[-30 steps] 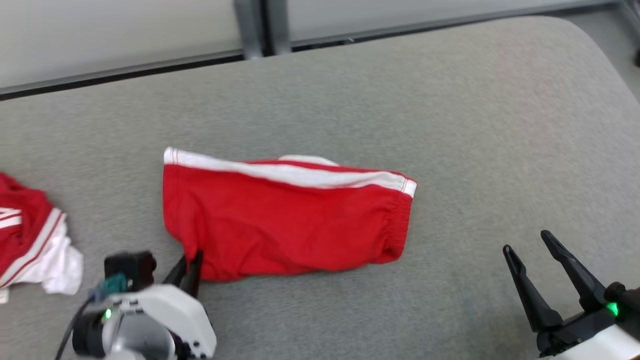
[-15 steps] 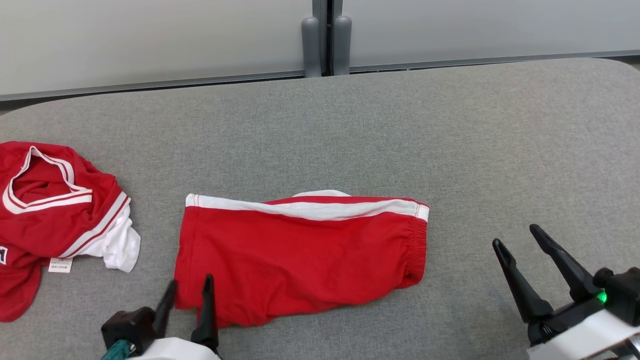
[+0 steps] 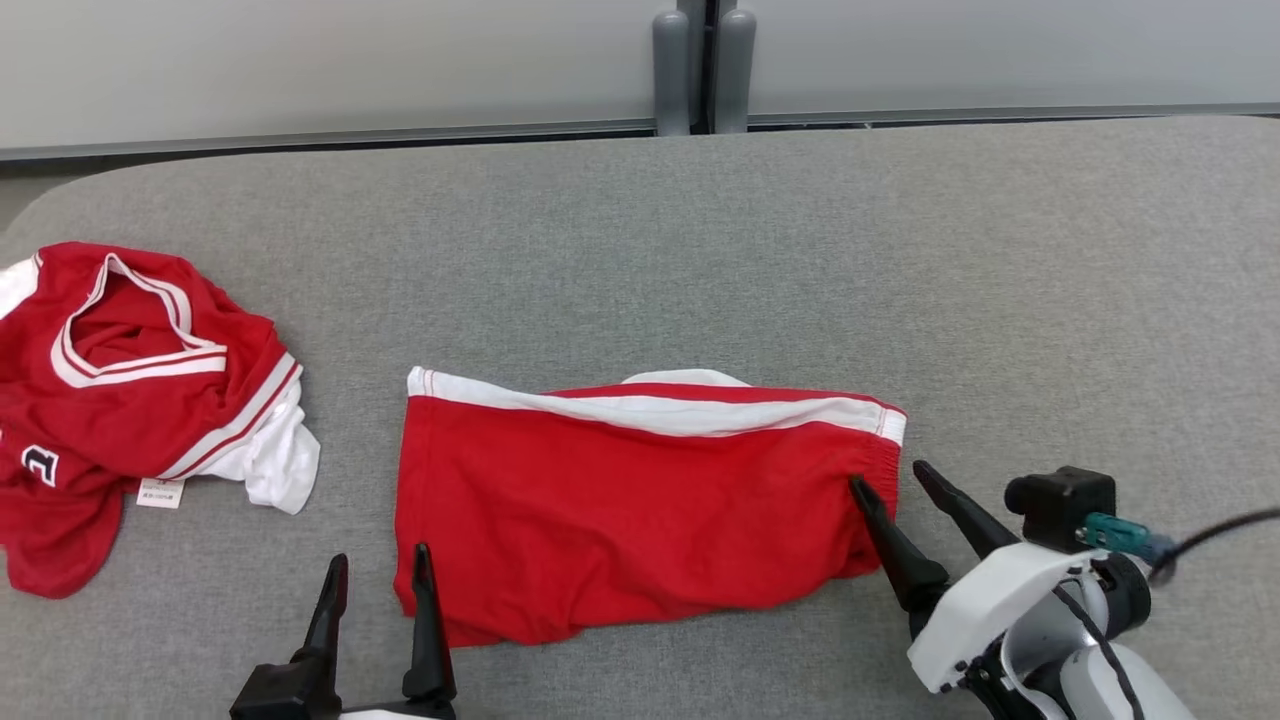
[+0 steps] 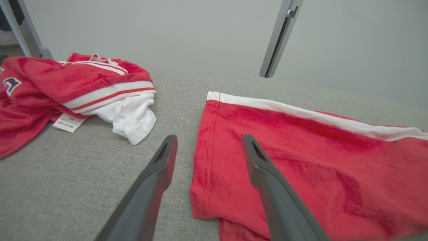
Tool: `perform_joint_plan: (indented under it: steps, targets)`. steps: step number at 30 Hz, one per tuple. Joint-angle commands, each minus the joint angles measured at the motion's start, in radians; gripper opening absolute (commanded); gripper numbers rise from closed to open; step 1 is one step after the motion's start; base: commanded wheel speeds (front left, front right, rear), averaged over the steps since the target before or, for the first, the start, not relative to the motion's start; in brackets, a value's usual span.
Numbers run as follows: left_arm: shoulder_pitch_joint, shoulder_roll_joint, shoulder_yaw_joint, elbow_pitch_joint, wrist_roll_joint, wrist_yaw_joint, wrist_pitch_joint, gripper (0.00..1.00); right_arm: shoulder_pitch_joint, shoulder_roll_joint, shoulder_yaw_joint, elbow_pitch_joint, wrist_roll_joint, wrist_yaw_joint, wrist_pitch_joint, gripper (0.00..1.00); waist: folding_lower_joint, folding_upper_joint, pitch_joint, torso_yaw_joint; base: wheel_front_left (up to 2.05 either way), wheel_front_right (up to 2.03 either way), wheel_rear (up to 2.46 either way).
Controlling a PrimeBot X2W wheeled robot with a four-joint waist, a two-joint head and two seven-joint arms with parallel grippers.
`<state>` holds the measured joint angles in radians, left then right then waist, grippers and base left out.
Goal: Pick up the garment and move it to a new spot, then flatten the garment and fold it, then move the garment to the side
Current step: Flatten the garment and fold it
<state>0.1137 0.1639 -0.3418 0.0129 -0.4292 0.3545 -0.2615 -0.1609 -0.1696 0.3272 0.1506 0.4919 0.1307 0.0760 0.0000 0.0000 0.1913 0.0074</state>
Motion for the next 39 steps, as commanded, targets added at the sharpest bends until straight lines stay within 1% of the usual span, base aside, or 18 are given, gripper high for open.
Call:
perform_joint_plan:
  steps: [1, 2, 3, 6, 7, 10, 15, 16, 17, 18, 21, 24, 26, 28, 30, 33, 36, 39]
  targets:
    - [-0.015, -0.006, 0.014, 0.005, 0.016, -0.013, -0.004, 1.0, -0.022, 0.009, -0.006, 0.041, 0.001, 0.0, 0.018, 1.0, 0.0, 0.0, 0.011, 0.018, 0.0, 0.0, 0.0]
    - [-0.02, -0.019, 0.026, 0.011, 0.032, -0.027, -0.005, 1.0, -0.04, 0.018, -0.017, 0.095, -0.013, 0.0, 0.029, 1.0, 0.0, 0.0, 0.013, 0.032, 0.0, 0.0, 0.0]
    - [-0.019, -0.023, 0.035, 0.012, 0.04, -0.032, -0.005, 1.0, -0.044, 0.027, -0.019, 0.122, -0.012, 0.0, 0.039, 1.0, 0.0, 0.0, 0.013, 0.037, 0.0, 0.0, 0.0]
    - [-0.008, -0.036, 0.056, 0.016, 0.056, -0.053, -0.005, 1.0, -0.057, 0.039, -0.019, 0.172, 0.0, 0.0, 0.06, 1.0, 0.0, 0.0, 0.014, 0.048, 0.0, 0.0, 0.0]
    - [-0.008, -0.036, 0.056, 0.016, 0.056, -0.053, -0.005, 1.0, -0.057, 0.039, -0.019, 0.172, 0.0, 0.0, 0.06, 1.0, 0.0, 0.0, 0.014, 0.048, 0.0, 0.0, 0.0]
    - [0.005, -0.045, 0.079, 0.023, 0.072, -0.075, -0.005, 1.0, -0.068, 0.051, 0.017, 0.189, 0.071, 0.0, 0.089, 1.0, 0.0, 0.0, 0.011, 0.054, 0.0, 0.0, 0.0]
    - [0.01, -0.067, 0.102, 0.03, 0.092, -0.117, -0.005, 1.0, -0.114, 0.058, 0.092, 0.237, 0.237, 0.0, 0.145, 1.0, 0.0, 0.0, 0.001, 0.056, 0.0, 0.0, 0.0]
    - [0.009, -0.071, 0.102, 0.034, 0.095, -0.127, -0.005, 1.0, -0.126, 0.062, 0.093, 0.254, 0.275, 0.0, 0.146, 1.0, 0.0, 0.0, -0.001, 0.055, 0.0, 0.0, 0.0]
    - [0.005, -0.075, 0.103, 0.037, 0.099, -0.137, -0.005, 1.0, -0.138, 0.063, 0.088, 0.273, 0.312, 0.0, 0.144, 0.75, 0.0, 0.0, -0.004, 0.055, 0.0, 0.0, 0.0]
    - [0.001, -0.078, 0.107, 0.041, 0.101, -0.144, -0.005, 1.0, -0.153, 0.061, 0.089, 0.285, 0.348, 0.0, 0.147, 0.0, 0.0, 0.0, -0.006, 0.054, 0.0, 0.0, 0.0]
    - [0.001, -0.09, 0.115, 0.055, 0.109, -0.165, -0.005, 1.0, -0.177, 0.016, 0.073, 0.305, 0.458, 0.0, 0.16, 0.0, 0.0, 0.0, -0.017, 0.05, 0.0, 0.0, 0.0]
    - [0.006, -0.099, 0.125, 0.065, 0.108, -0.179, -0.005, 1.0, -0.173, -0.084, 0.035, 0.284, 0.571, 0.0, 0.192, 0.0, 0.0, 0.0, -0.026, 0.051, 0.0, 0.0, 0.0]
    - [0.016, -0.102, 0.133, 0.074, 0.106, -0.187, -0.005, 1.0, -0.156, -0.172, 0.006, 0.254, 0.639, 0.0, 0.227, 0.0, 0.0, 0.0, -0.029, 0.051, 0.0, 0.0, 0.0]
    - [0.022, -0.106, 0.141, 0.08, 0.105, -0.195, -0.005, 1.0, -0.135, -0.277, -0.034, 0.234, 0.689, 0.0, 0.25, 0.0, 0.0, 0.0, -0.031, 0.05, 0.0, 0.0, 0.0]
    - [0.025, -0.109, 0.143, 0.087, 0.101, -0.199, -0.005, 1.0, -0.119, -0.386, -0.071, 0.241, 0.687, 0.0, 0.248, 0.0, 0.0, 0.0, -0.03, 0.048, 0.0, 0.0, 0.0]
    - [0.029, -0.111, 0.14, 0.092, 0.098, -0.204, -0.005, 1.0, -0.104, -0.501, -0.102, 0.223, 0.665, 0.001, 0.239, 0.0, 0.0, 0.0, -0.026, 0.045, 0.0, 0.0, 0.0]
    - [0.027, -0.111, 0.137, 0.096, 0.089, -0.208, -0.005, 1.0, -0.103, -0.603, -0.108, 0.15, 0.646, 0.001, 0.255, 0.0, 0.0, 0.0, -0.016, 0.036, 0.0, 0.0, 0.0]
    - [0.021, -0.112, 0.122, 0.106, 0.072, -0.21, -0.005, 1.0, -0.114, -0.655, -0.07, 0.037, 0.621, 0.001, 0.29, 0.0, 0.0, 0.0, -0.01, 0.026, 0.0, 0.0, 0.0]
